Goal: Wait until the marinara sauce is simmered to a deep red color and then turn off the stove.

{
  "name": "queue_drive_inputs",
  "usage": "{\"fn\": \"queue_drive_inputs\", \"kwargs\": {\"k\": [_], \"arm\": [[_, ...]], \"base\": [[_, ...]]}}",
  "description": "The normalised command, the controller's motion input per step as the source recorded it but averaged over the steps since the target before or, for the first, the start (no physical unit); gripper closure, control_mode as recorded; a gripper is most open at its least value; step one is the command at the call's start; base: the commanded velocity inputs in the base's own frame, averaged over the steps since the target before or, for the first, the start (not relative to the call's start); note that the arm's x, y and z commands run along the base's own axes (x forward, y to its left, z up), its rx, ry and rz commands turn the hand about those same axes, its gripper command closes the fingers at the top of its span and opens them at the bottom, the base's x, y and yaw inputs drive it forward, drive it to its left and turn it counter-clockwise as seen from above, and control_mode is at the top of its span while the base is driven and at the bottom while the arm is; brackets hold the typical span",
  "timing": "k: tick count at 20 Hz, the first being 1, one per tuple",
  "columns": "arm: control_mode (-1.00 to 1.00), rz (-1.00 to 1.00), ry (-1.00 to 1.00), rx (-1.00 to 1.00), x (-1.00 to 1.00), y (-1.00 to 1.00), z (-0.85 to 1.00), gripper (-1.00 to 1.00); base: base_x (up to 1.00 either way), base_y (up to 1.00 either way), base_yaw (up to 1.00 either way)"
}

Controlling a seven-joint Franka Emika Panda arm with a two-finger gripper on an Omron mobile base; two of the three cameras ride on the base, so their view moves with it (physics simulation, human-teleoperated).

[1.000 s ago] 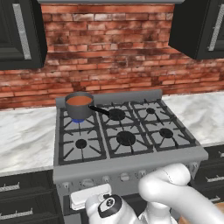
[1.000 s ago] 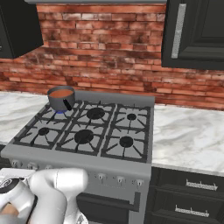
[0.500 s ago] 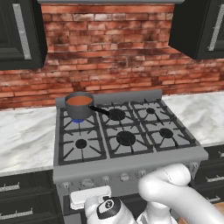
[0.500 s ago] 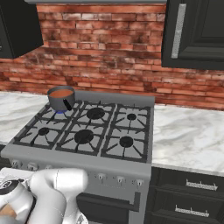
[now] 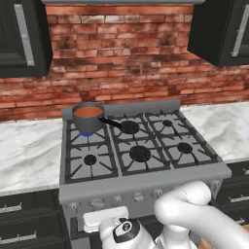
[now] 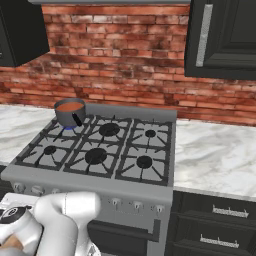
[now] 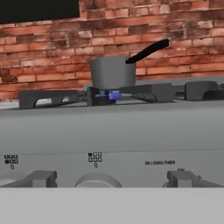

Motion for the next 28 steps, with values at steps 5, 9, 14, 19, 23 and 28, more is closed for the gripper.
{"fn": "queue_drive_inputs", "kwargs": {"k": [5,9,14,19,23,28], "arm": [[-1.0,0.0,0.03,0.07,0.0,-0.01,-0.16,-1.0],[-1.0,0.0,0.02,0.06,0.0,0.0,-0.17,-1.0],[-1.0,0.0,0.01,0.04,0.0,0.0,-0.22,-1.0],[-1.0,0.0,0.0,0.05,0.01,0.0,-0.25,-1.0],[-1.0,0.0,0.0,0.05,0.08,0.0,-0.23,-1.0],[-1.0,0.0,0.0,0.03,0.16,0.0,-0.19,-1.0]], "base": [[0.0,0.0,0.0],[0.0,0.0,0.0],[0.0,0.0,0.0],[0.0,0.0,0.0],[0.0,0.0,0.0],[0.0,0.0,0.0]]}}
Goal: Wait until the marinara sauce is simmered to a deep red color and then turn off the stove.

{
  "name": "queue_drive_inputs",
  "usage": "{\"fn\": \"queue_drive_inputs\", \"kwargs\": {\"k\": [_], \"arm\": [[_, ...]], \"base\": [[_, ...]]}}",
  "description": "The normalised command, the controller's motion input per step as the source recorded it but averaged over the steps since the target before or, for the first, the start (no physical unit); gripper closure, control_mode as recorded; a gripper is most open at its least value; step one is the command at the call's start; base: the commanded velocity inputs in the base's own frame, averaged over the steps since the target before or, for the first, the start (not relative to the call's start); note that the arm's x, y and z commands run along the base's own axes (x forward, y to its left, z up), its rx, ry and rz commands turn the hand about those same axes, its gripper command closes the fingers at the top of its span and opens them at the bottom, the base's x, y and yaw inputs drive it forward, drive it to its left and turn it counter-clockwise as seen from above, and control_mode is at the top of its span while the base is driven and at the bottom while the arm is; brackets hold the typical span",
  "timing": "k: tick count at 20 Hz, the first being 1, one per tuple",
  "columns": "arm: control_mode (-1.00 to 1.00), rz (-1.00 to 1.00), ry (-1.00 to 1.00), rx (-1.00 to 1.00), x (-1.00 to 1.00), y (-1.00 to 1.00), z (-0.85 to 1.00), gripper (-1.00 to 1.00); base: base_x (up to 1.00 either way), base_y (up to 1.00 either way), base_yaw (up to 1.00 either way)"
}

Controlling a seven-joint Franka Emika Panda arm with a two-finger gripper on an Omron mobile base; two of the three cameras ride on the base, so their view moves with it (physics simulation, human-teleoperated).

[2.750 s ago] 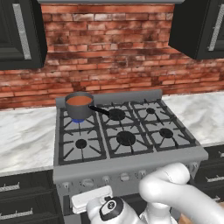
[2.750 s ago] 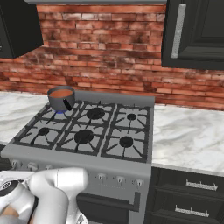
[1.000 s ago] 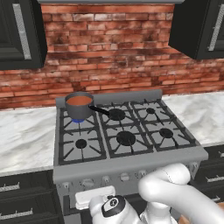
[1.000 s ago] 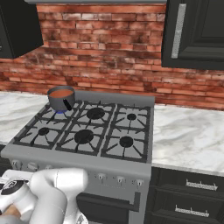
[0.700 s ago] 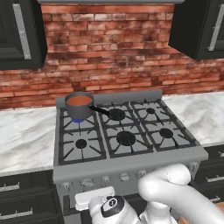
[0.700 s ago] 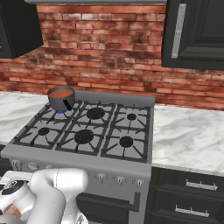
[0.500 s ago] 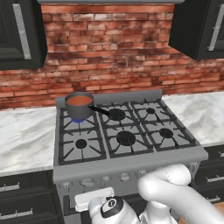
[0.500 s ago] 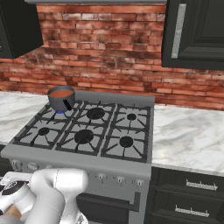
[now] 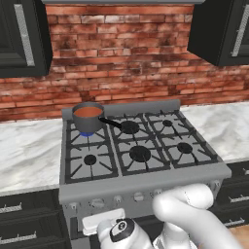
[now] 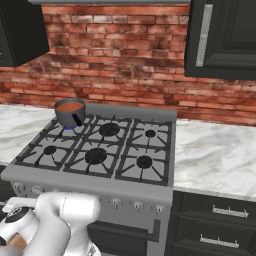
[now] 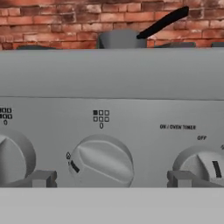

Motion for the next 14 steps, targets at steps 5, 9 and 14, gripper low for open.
{"fn": "queue_drive_inputs", "kwargs": {"k": [5,9,14], "arm": [[-1.0,0.0,0.0,0.02,0.15,0.0,-0.12,-1.0],[-1.0,0.0,0.0,0.01,0.13,0.0,-0.13,-1.0],[-1.0,0.0,0.0,0.0,0.04,0.0,-0.09,-1.0]], "base": [[0.0,0.0,0.0],[0.0,0.0,0.0],[0.0,0.0,0.0]]}}
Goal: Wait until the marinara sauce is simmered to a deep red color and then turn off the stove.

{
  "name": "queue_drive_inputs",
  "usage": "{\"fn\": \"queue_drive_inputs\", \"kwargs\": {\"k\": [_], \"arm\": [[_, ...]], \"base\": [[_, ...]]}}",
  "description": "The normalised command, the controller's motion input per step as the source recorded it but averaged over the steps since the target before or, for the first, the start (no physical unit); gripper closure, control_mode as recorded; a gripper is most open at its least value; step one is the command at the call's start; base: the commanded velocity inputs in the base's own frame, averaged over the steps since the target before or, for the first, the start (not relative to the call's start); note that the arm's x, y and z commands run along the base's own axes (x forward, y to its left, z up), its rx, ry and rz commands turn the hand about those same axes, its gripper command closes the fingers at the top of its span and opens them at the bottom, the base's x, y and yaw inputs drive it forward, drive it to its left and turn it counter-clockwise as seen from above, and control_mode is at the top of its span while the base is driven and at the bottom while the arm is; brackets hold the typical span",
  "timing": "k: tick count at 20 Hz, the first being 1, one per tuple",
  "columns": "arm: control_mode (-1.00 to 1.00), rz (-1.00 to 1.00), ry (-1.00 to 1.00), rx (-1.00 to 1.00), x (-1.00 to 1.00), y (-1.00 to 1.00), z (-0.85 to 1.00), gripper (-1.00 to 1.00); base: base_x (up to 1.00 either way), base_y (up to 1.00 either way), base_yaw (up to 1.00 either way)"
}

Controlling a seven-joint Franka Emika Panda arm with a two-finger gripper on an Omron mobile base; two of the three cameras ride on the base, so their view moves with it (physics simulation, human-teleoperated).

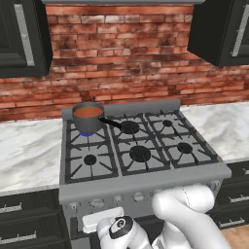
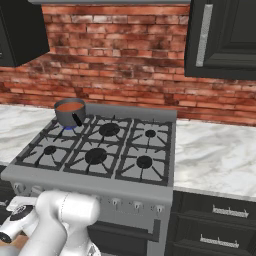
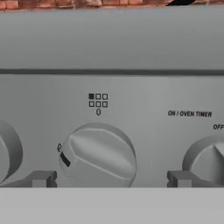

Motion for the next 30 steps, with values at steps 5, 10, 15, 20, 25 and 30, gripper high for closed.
{"fn": "queue_drive_inputs", "kwargs": {"k": [5,10,15,20,25,30], "arm": [[-1.0,0.0,0.0,0.0,0.03,0.02,0.0,-1.0],[-1.0,0.0,0.0,0.0,0.02,0.0,0.0,-1.0],[-1.0,0.0,0.0,0.0,0.05,0.03,0.0,-1.0],[-1.0,0.0,0.0,0.0,0.09,0.11,0.0,-1.0],[-1.0,0.0,0.0,0.0,0.19,0.04,0.0,-1.0],[-1.0,0.0,0.0,0.02,0.18,0.0,0.01,-1.0]], "base": [[0.0,0.0,0.0],[0.0,0.0,0.0],[0.0,0.0,0.0],[0.0,0.0,0.0],[0.0,0.0,0.0],[0.0,0.0,0.0]]}}
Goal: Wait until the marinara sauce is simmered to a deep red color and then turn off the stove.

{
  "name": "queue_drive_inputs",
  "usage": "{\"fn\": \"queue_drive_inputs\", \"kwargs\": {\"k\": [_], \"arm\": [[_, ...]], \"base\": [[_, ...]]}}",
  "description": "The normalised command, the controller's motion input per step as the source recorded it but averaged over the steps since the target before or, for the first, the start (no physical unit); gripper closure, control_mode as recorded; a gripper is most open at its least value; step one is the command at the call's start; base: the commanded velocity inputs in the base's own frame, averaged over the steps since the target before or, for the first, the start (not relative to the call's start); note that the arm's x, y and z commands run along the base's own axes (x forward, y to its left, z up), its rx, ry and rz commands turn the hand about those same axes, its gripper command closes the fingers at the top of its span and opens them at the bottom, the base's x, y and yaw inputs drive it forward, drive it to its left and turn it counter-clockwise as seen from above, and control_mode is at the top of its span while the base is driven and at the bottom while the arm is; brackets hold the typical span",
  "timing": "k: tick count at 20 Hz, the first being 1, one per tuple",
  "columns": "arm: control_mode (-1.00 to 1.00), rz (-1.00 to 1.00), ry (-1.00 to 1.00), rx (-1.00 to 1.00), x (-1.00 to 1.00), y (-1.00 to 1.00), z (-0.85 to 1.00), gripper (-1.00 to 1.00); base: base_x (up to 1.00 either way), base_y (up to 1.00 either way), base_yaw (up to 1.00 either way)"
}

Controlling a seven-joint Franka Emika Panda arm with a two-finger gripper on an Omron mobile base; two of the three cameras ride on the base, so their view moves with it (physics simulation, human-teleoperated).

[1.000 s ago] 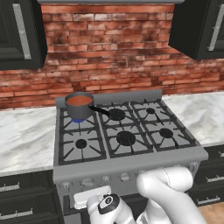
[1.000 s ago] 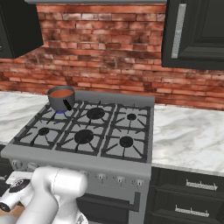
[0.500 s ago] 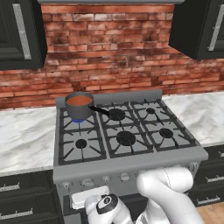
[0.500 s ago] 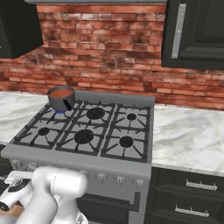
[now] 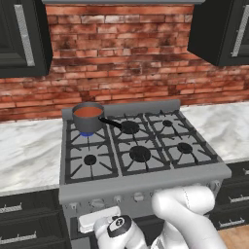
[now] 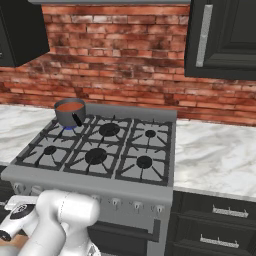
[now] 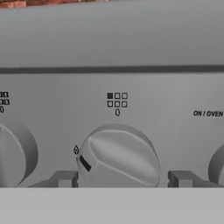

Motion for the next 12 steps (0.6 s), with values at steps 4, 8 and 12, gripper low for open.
{"fn": "queue_drive_inputs", "kwargs": {"k": [4,8,12], "arm": [[-1.0,0.0,0.0,0.03,0.11,0.0,0.08,-1.0],[-1.0,0.0,0.0,0.03,0.0,0.0,0.09,-1.0],[-1.0,0.0,0.0,0.04,0.0,0.0,0.1,-1.0]], "base": [[0.0,0.0,0.0],[0.0,0.0,0.0],[0.0,0.0,0.0]]}}
